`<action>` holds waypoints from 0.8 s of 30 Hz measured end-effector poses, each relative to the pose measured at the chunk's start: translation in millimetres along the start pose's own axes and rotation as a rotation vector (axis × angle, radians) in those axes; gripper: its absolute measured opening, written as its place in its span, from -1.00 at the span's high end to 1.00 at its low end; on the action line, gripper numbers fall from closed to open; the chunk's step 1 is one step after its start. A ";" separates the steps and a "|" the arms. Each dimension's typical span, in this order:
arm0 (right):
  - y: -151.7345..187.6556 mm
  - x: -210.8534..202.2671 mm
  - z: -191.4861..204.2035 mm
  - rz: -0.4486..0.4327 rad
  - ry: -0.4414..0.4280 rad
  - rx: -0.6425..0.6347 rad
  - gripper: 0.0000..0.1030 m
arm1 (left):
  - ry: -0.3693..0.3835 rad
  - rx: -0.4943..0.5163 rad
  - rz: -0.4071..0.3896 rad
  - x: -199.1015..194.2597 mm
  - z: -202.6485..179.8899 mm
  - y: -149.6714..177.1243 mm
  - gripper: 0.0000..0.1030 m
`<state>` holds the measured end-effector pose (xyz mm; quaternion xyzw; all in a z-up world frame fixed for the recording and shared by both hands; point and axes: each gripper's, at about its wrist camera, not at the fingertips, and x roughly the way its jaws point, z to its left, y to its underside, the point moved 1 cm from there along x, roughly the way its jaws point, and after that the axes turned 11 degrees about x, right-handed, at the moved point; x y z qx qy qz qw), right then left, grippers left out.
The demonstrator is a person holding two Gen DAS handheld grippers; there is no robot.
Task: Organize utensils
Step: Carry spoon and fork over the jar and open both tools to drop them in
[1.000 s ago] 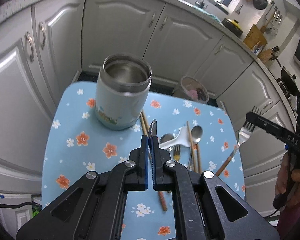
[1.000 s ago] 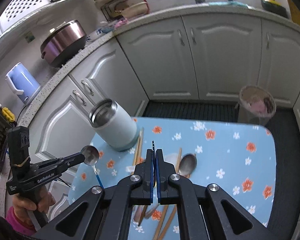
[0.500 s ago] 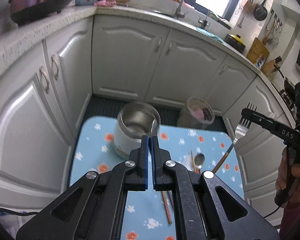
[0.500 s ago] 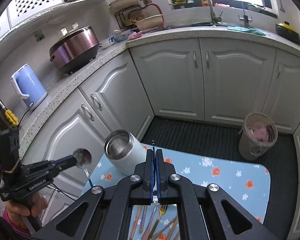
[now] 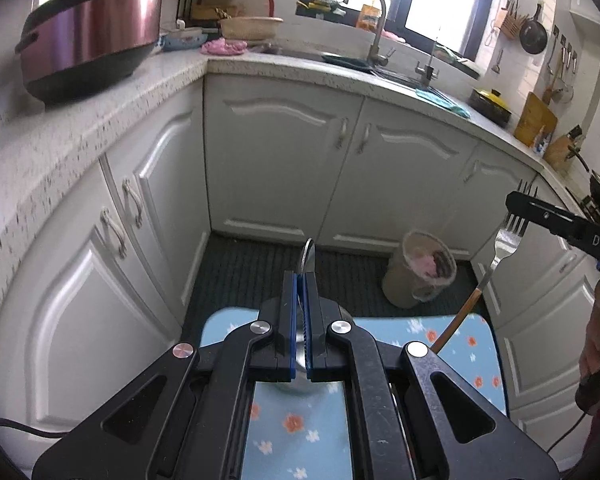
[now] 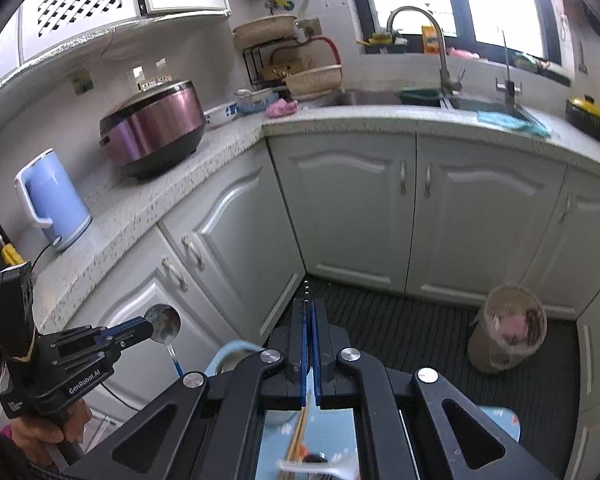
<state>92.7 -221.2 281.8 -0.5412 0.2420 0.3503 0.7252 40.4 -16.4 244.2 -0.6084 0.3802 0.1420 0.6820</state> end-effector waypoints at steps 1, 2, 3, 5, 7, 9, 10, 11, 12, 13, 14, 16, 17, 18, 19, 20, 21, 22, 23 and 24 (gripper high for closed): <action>-6.0 4.1 4.4 -0.003 0.000 -0.005 0.97 | -0.007 0.002 -0.003 1.9 1.3 -3.8 0.98; -10.5 8.1 8.3 -0.003 -0.001 -0.010 0.97 | -0.013 0.004 -0.007 4.7 3.2 -8.1 0.98; -15.0 12.2 12.2 -0.005 0.001 -0.017 0.97 | -0.021 0.005 -0.009 7.6 5.0 -11.6 0.98; -21.4 21.2 20.3 -0.010 0.007 -0.033 0.97 | -0.034 0.009 -0.008 12.3 8.3 -16.1 0.98; -26.1 29.4 25.7 -0.008 0.007 -0.040 0.97 | -0.056 0.019 -0.010 18.6 11.5 -19.7 0.98; -29.4 39.2 30.8 -0.005 0.007 -0.045 0.97 | -0.073 0.026 -0.008 24.3 13.8 -20.8 0.98; -30.3 44.8 34.1 -0.004 0.010 -0.052 0.97 | -0.083 0.029 -0.007 27.8 14.9 -20.5 0.98; -30.7 48.6 35.9 -0.001 0.011 -0.056 0.97 | -0.091 0.031 -0.005 30.4 15.7 -19.8 0.98; -30.4 54.2 38.4 0.002 0.015 -0.063 0.97 | -0.100 0.031 -0.005 33.8 16.9 -19.0 0.98; -29.2 58.8 39.8 0.004 0.020 -0.069 0.97 | -0.106 0.030 -0.007 36.6 17.5 -18.0 0.98; -27.0 61.8 40.5 0.003 0.027 -0.075 0.97 | -0.113 0.029 -0.008 39.8 18.1 -16.7 0.98; -23.3 69.0 41.4 0.002 0.038 -0.080 0.97 | -0.125 0.030 -0.014 45.3 17.5 -14.4 0.98; -19.9 74.4 42.7 0.004 0.042 -0.085 0.97 | -0.131 0.033 -0.019 47.7 16.2 -12.4 0.98; -17.4 77.4 43.0 0.008 0.045 -0.090 0.97 | -0.139 0.039 -0.023 50.0 14.2 -10.2 0.98; -13.9 81.6 44.1 0.013 0.049 -0.098 0.97 | -0.147 0.046 -0.028 52.2 11.6 -7.6 0.98; -9.0 86.2 46.1 0.018 0.054 -0.110 0.97 | -0.152 0.052 -0.031 54.3 9.5 -5.6 0.98; -3.5 91.1 48.3 0.020 0.066 -0.126 0.97 | -0.158 0.061 -0.033 56.9 6.3 -2.1 0.98; -0.2 94.0 49.3 0.022 0.072 -0.135 0.97 | -0.164 0.071 -0.034 59.6 2.9 1.4 0.98; 5.3 98.9 51.4 0.026 0.078 -0.149 0.97 | -0.168 0.078 -0.034 62.1 0.0 4.2 0.98; 10.8 104.2 52.8 0.032 0.081 -0.157 0.97 | -0.169 0.083 -0.031 65.5 -2.8 8.4 0.98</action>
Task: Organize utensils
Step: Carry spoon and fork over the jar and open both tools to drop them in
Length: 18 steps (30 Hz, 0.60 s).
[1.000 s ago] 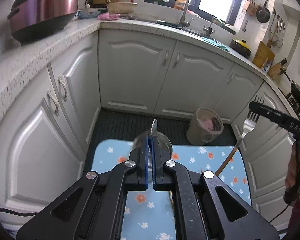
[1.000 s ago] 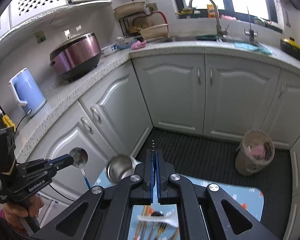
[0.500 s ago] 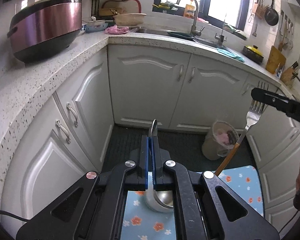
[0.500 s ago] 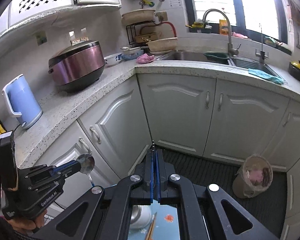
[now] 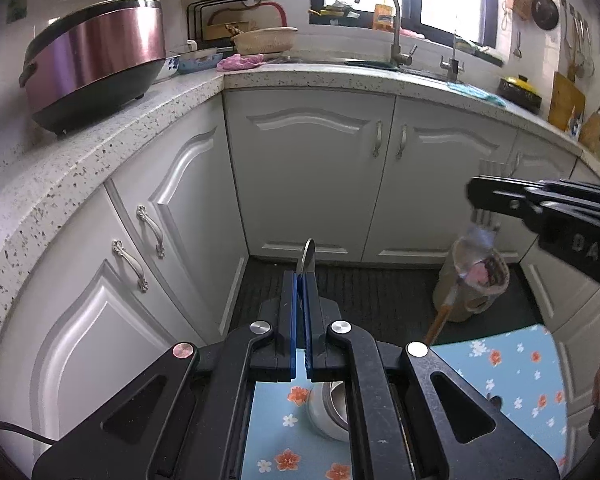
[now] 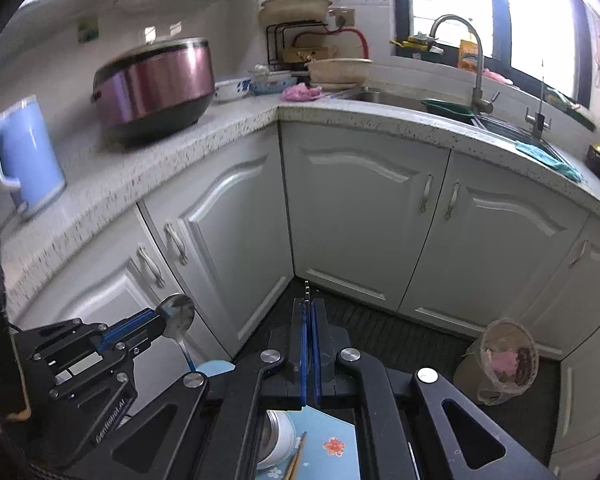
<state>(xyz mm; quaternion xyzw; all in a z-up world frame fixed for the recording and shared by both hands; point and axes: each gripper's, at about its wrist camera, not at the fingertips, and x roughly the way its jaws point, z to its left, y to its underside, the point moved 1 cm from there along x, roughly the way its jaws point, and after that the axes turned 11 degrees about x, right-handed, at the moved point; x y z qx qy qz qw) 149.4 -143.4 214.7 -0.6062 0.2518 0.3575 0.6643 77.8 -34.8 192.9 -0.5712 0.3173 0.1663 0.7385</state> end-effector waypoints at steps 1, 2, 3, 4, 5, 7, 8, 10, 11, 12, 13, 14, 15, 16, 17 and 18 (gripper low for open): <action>4.5 5.3 1.4 0.007 0.001 -0.003 0.97 | 0.002 0.005 0.006 3.0 -3.8 4.3 0.98; 9.0 9.7 1.7 0.015 0.000 -0.002 0.97 | 0.003 0.011 0.011 5.0 -6.9 8.0 0.98; 13.9 14.2 1.5 0.025 0.001 0.000 0.97 | 0.001 0.018 0.016 7.6 -10.0 11.7 0.98; 20.6 22.1 1.7 0.043 -0.001 0.003 0.97 | -0.001 0.025 0.022 10.6 -12.6 16.0 0.98; 25.6 28.1 1.1 0.058 -0.003 0.006 0.97 | 0.001 0.026 0.029 13.6 -14.7 20.0 0.98; 33.2 36.8 0.5 0.079 -0.002 0.011 0.97 | 0.008 0.018 0.044 19.3 -16.6 26.5 0.98; 38.7 42.9 -0.4 0.093 -0.003 0.017 0.97 | 0.008 0.014 0.049 20.7 -17.4 29.1 0.97; 44.6 49.7 -1.6 0.112 -0.006 0.028 0.97 | 0.011 0.013 0.057 23.4 -20.0 34.9 0.97; 48.4 53.5 -3.6 0.125 -0.010 0.038 0.96 | 0.010 0.013 0.057 23.2 -21.0 37.2 0.97; 51.1 55.1 -6.3 0.126 -0.014 0.053 0.96 | 0.006 0.012 0.058 23.0 -21.6 39.1 0.97; 51.5 55.0 -7.5 0.123 -0.019 0.063 0.96 | 0.001 0.009 0.056 23.0 -22.1 40.9 0.97; 51.6 54.9 -12.0 0.124 -0.039 0.092 0.96 | 0.001 0.004 0.057 22.4 -21.7 42.0 0.97; 51.3 53.6 -14.8 0.130 -0.056 0.115 0.96 | 0.004 -0.004 0.060 22.4 -21.0 43.2 0.97; 50.9 52.7 -16.2 0.136 -0.065 0.129 0.94 | 0.009 -0.017 0.064 22.4 -20.0 44.1 0.95; 50.4 51.0 -18.6 0.140 -0.078 0.145 0.91 | 0.010 -0.024 0.065 21.8 -19.0 44.3 0.95; 50.3 48.9 -19.2 0.140 -0.087 0.150 0.85 | 0.011 -0.031 0.067 21.4 -18.0 44.6 0.94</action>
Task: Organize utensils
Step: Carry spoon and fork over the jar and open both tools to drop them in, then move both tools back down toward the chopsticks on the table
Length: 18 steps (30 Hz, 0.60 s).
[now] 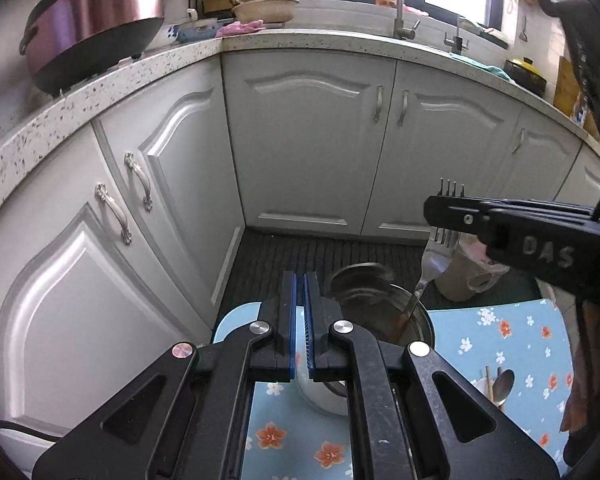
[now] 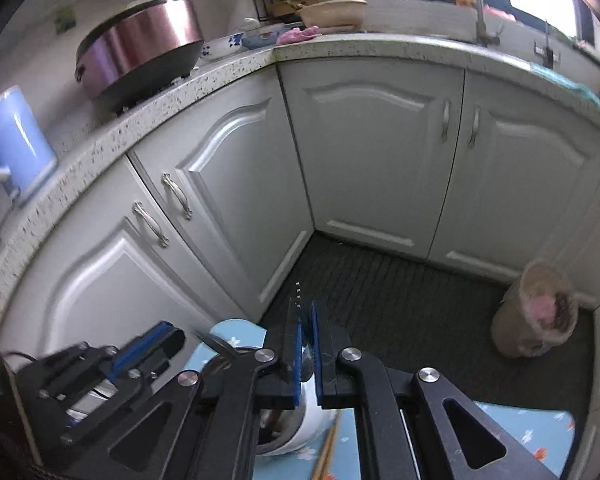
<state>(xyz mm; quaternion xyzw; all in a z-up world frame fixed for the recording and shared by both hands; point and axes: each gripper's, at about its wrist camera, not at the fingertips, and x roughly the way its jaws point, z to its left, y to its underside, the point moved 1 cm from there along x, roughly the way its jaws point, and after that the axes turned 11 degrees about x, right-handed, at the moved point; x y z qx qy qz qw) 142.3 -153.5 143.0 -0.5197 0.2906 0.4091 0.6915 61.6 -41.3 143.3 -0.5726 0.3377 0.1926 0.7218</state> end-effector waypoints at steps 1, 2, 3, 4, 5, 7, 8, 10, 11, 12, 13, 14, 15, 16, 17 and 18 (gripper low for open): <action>0.2 -2.2 0.5 -0.001 -0.005 0.001 0.73 | 0.003 -0.010 0.004 -0.5 1.3 0.4 0.88; 0.8 -4.9 0.0 -0.004 -0.014 0.005 0.66 | 0.007 -0.020 0.008 -1.1 2.6 0.9 0.73; 1.5 -7.4 -1.0 -0.002 -0.024 0.015 0.53 | 0.017 -0.036 0.012 -2.0 4.7 1.7 0.64; 2.1 -10.2 -2.6 0.000 -0.034 0.026 0.50 | 0.028 -0.053 0.013 -3.2 6.9 2.7 0.49; 2.0 -12.7 -3.2 -0.001 -0.045 0.036 0.50 | 0.034 -0.062 0.011 -4.4 8.3 3.3 0.44; 2.8 -18.6 -6.9 -0.003 -0.052 0.054 0.50 | 0.030 -0.074 0.012 -8.3 10.8 5.3 0.43; 3.0 -20.4 -8.4 -0.002 -0.047 0.057 0.50 | 0.030 -0.076 0.013 -10.1 11.2 5.8 0.43; 6.0 -28.7 -14.6 -0.001 -0.046 0.068 0.50 | 0.040 -0.083 0.016 -15.4 11.7 8.0 0.40; 7.8 -34.1 -18.8 -0.003 -0.045 0.072 0.50 | 0.045 -0.086 0.015 -17.8 11.6 9.3 0.33; 10.1 -39.5 -23.4 -0.003 -0.042 0.077 0.48 | 0.056 -0.093 0.013 -21.3 11.1 11.0 0.28; 13.0 -45.4 -29.3 0.000 -0.039 0.084 0.42 | 0.069 -0.099 0.010 -23.6 11.3 12.1 0.17; 16.5 -51.1 -35.9 0.006 -0.039 0.094 0.38 | 0.089 -0.106 0.007 -27.7 9.6 14.1 0.09; 20.7 -56.3 -43.3 0.014 -0.042 0.103 0.32 | 0.111 -0.110 0.003 -31.8 6.9 16.1 0.06; 25.3 -61.7 -51.3 0.021 -0.041 0.114 0.31 | 0.126 -0.106 0.001 -35.2 3.1 17.6 0.02; 30.8 -66.8 -59.3 0.030 -0.034 0.122 0.31 | 0.136 -0.099 0.001 -38.0 -0.5 18.5 0.00; 34.7 -70.2 -65.7 0.037 -0.028 0.126 0.31 | 0.149 -0.087 0.002 -41.4 -6.4 20.6 -0.01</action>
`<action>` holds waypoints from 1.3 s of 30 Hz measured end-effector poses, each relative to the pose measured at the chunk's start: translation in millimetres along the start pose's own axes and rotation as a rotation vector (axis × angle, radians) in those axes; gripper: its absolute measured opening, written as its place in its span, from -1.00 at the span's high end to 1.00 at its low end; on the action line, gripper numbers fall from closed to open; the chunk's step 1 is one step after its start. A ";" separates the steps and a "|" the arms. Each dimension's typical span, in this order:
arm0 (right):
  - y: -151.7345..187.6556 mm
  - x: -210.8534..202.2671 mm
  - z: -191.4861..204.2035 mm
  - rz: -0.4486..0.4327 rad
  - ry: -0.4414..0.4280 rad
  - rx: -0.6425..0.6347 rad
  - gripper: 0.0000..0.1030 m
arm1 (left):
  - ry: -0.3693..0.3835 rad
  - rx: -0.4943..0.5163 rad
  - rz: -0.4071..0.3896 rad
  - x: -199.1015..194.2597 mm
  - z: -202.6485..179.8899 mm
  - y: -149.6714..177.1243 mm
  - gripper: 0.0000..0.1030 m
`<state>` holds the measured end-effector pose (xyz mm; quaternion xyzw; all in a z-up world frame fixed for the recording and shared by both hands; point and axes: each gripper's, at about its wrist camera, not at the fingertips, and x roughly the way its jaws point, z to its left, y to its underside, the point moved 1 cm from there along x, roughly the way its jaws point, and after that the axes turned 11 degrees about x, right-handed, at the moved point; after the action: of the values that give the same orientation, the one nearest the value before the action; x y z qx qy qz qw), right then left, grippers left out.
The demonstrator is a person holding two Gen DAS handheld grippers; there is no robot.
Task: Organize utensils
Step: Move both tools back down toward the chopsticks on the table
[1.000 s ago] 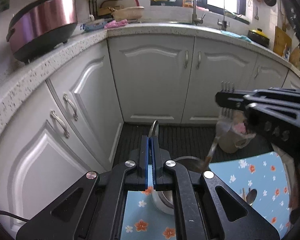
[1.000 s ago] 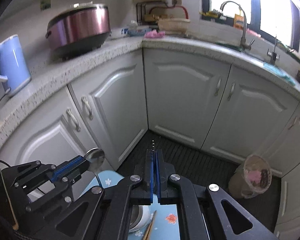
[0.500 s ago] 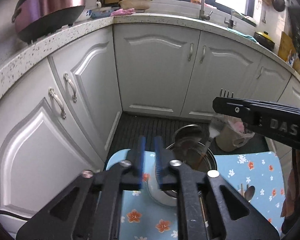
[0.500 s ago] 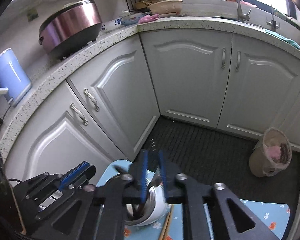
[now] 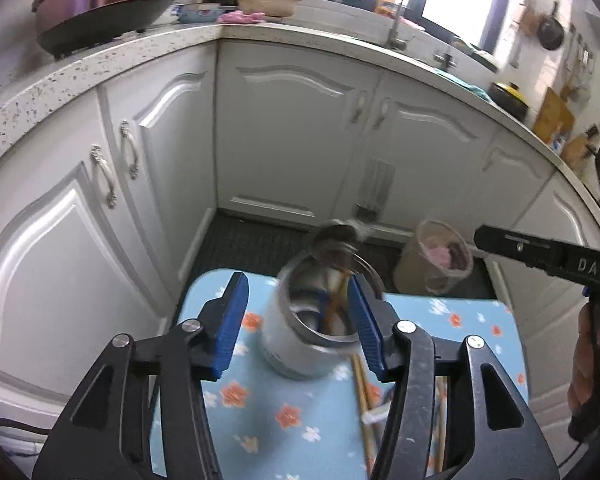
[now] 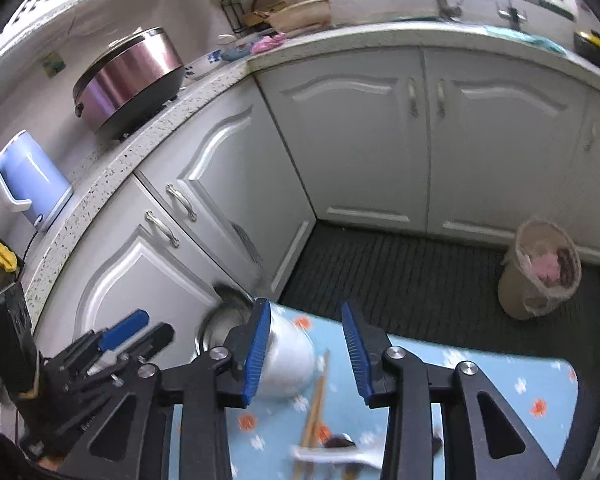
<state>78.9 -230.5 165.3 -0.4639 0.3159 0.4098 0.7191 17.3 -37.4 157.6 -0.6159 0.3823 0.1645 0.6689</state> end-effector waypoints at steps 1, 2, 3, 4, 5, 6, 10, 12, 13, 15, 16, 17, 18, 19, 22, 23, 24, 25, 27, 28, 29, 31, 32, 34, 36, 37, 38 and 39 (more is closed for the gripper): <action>8.7 -5.8 -12.7 0.013 0.017 0.009 0.31 | 0.016 0.013 0.004 -2.2 -6.6 3.1 -0.02; 16.1 -9.5 -22.3 0.024 0.030 0.017 0.31 | 0.035 0.027 0.010 -3.4 -12.5 5.7 -0.04; 21.8 -11.9 -30.8 0.033 0.036 0.024 0.31 | 0.057 0.043 0.019 -4.1 -19.7 8.7 -0.04; 33.4 -14.9 -43.6 0.054 0.046 0.036 0.31 | 0.075 0.057 0.031 -4.4 -27.1 11.9 -0.04; 43.6 -15.7 -53.6 0.074 0.059 0.043 0.31 | 0.085 0.065 0.038 -4.9 -32.6 14.6 -0.04; 54.3 -15.4 -63.1 0.095 0.076 0.049 0.31 | 0.095 0.075 0.044 -4.6 -38.6 17.4 -0.04; 96.6 -4.6 -93.1 0.182 0.090 0.077 0.35 | 0.127 0.115 0.079 1.8 -63.4 31.9 -0.04; 119.3 7.0 -108.6 0.242 0.064 0.118 0.48 | 0.137 0.124 0.103 7.8 -74.5 40.9 -0.04; 124.2 11.9 -110.5 0.258 0.048 0.135 0.52 | 0.143 0.126 0.116 10.8 -78.3 45.1 -0.04; 138.4 22.6 -118.0 0.284 0.036 0.165 0.57 | 0.142 0.127 0.135 16.7 -81.6 50.7 -0.04; 141.1 26.6 -118.0 0.289 0.038 0.168 0.58 | 0.142 0.123 0.145 19.7 -82.6 53.4 -0.04; 145.8 33.0 -119.0 0.296 0.039 0.171 0.59 | 0.142 0.118 0.153 22.1 -82.6 54.9 -0.04; 148.5 37.7 -118.7 0.302 0.040 0.172 0.61 | 0.142 0.109 0.161 24.0 -82.0 56.7 -0.04; 150.1 42.4 -118.4 0.304 0.045 0.173 0.62 | 0.141 0.101 0.166 25.2 -80.3 58.0 -0.04; 152.7 55.7 -117.2 0.315 0.070 0.168 0.63 | 0.125 0.080 0.173 27.7 -73.5 60.4 -0.04; 154.7 61.7 -116.9 0.322 0.080 0.164 0.63 | 0.120 0.070 0.180 29.6 -71.1 62.0 -0.04; 155.8 65.3 -117.0 0.325 0.090 0.161 0.63 | 0.118 0.064 0.188 31.7 -69.4 63.2 -0.04; 157.6 68.8 -116.8 0.327 0.107 0.158 0.63 | 0.115 0.061 0.199 34.9 -68.6 65.7 -0.04; 156.9 70.9 -115.2 0.315 0.117 0.145 0.68 | 0.106 0.058 0.214 41.2 -68.1 70.9 -0.04; 157.1 69.6 -115.9 0.316 0.124 0.136 0.72 | 0.100 0.058 0.224 45.1 -68.8 74.0 -0.04; 156.5 67.1 -117.3 0.319 0.130 0.129 0.73 | 0.099 0.058 0.233 48.4 -68.9 76.1 -0.04; 158.2 64.7 -121.1 0.321 0.149 0.108 0.85 | 0.100 0.056 0.255 56.2 -71.8 82.2 -0.04; 159.3 61.5 -122.5 0.318 0.164 0.085 0.84 | 0.098 0.057 0.261 58.7 -72.6 84.2 -0.04; 160.7 61.0 -126.2 0.317 0.185 0.066 0.85 | 0.093 0.060 0.267 63.3 -75.2 87.5 -0.04; 162.0 54.2 -134.7 0.322 0.193 0.060 0.87 | 0.097 0.057 0.269 64.7 -76.5 88.7 -0.04; 163.2 52.9 -137.1 0.323 0.196 0.061 0.88 | 0.098 0.055 0.270 65.0 -76.7 89.0 -0.04; 164.0 49.4 -142.2 0.323 0.200 0.068 0.88 | 0.098 0.055 0.273 65.0 -77.4 89.0 -0.04; 164.7 45.8 -147.6 0.325 0.196 0.080 0.88 | 0.100 0.056 0.277 64.5 -77.7 89.7 -0.04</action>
<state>-56.1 -315.2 5.2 -0.4156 0.4709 0.4605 0.6272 -26.5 -110.5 52.8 -0.5458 0.5010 0.2139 0.6367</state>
